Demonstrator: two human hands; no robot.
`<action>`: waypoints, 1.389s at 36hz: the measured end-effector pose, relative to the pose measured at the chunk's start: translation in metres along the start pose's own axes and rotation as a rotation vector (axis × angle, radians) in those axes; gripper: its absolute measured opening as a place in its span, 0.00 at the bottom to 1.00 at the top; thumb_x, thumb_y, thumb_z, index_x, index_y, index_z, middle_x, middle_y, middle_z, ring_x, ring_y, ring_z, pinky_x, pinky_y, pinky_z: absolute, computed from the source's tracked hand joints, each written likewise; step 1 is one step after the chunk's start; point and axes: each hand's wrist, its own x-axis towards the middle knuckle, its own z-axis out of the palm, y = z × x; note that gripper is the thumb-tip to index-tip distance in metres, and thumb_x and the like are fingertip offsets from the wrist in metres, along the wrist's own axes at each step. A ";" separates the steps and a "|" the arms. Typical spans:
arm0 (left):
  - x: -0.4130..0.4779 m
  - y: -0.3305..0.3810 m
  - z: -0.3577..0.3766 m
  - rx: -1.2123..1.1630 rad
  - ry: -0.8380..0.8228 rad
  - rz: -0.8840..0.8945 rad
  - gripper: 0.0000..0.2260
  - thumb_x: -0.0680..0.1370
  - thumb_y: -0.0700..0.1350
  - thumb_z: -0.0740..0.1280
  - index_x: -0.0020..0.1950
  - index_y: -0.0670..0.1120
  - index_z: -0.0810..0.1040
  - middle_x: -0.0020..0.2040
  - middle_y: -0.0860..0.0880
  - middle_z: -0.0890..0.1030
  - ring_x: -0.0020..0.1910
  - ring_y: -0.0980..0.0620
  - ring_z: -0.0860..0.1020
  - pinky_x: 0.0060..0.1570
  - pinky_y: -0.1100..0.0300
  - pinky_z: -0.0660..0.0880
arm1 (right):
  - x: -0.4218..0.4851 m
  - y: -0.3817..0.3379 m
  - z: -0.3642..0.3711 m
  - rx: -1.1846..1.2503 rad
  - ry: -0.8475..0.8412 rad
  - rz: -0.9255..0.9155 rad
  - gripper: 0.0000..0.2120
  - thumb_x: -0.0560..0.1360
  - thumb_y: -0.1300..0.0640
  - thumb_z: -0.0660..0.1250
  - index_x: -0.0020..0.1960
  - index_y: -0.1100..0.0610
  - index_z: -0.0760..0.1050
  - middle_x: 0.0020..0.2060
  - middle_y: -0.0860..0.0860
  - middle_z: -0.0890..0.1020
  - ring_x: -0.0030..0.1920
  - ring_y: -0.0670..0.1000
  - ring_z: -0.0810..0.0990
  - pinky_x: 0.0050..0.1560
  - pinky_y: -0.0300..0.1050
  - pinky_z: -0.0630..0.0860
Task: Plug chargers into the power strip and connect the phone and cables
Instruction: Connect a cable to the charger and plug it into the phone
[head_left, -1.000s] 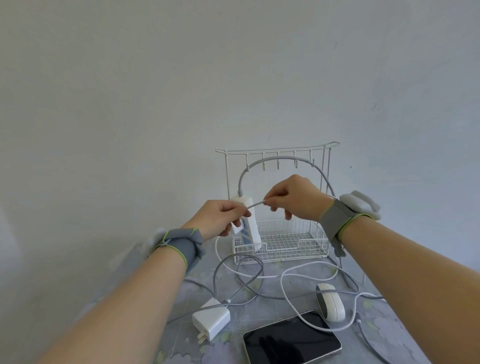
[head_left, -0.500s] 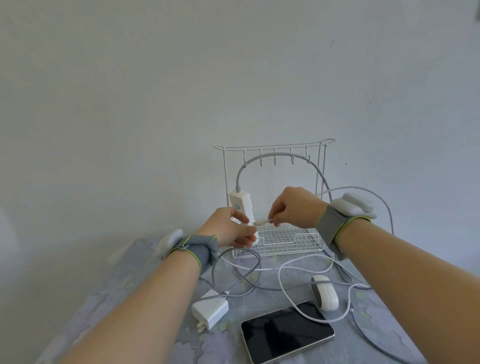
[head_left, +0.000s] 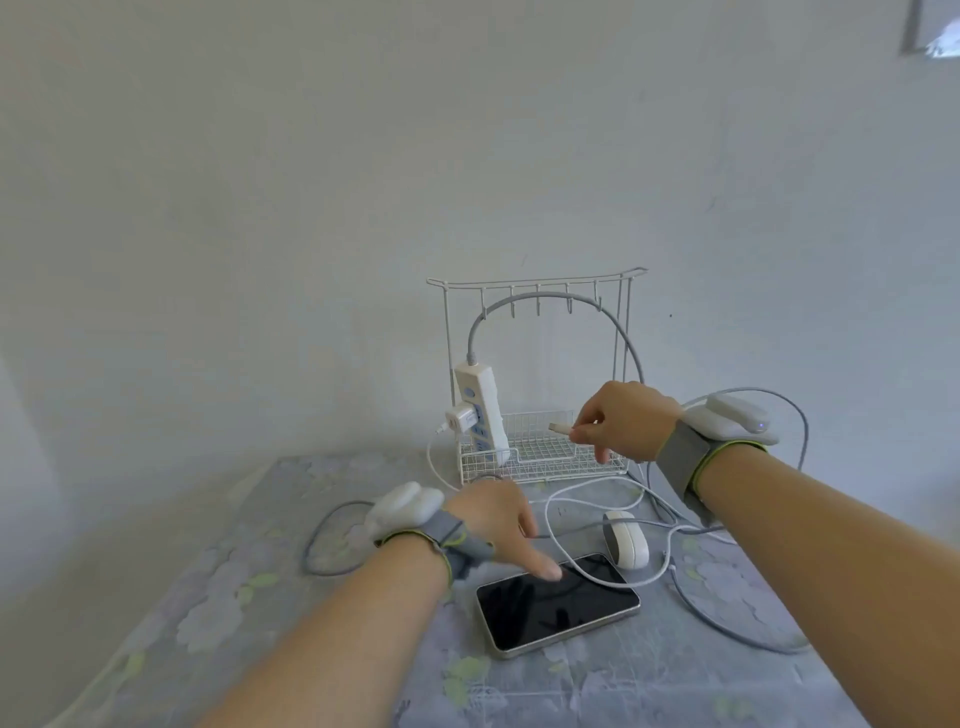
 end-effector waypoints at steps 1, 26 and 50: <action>-0.001 0.003 0.006 0.041 -0.025 0.007 0.31 0.67 0.62 0.74 0.63 0.44 0.77 0.58 0.48 0.82 0.56 0.51 0.80 0.59 0.57 0.76 | -0.002 0.000 0.000 0.007 -0.003 0.006 0.10 0.74 0.45 0.65 0.42 0.46 0.83 0.28 0.42 0.84 0.23 0.40 0.73 0.30 0.36 0.73; -0.001 -0.015 -0.023 -0.186 -0.128 -0.101 0.33 0.55 0.64 0.74 0.52 0.44 0.80 0.43 0.49 0.78 0.41 0.51 0.75 0.45 0.56 0.73 | 0.012 0.002 0.008 0.172 0.043 0.013 0.07 0.74 0.51 0.67 0.51 0.45 0.81 0.31 0.45 0.82 0.31 0.45 0.78 0.41 0.44 0.81; 0.041 -0.029 -0.043 -2.268 0.511 -0.182 0.21 0.74 0.61 0.56 0.51 0.45 0.71 0.48 0.41 0.77 0.42 0.43 0.76 0.39 0.55 0.76 | 0.016 -0.053 0.009 0.360 0.156 -0.240 0.09 0.73 0.55 0.68 0.41 0.57 0.85 0.30 0.53 0.84 0.25 0.42 0.75 0.32 0.37 0.77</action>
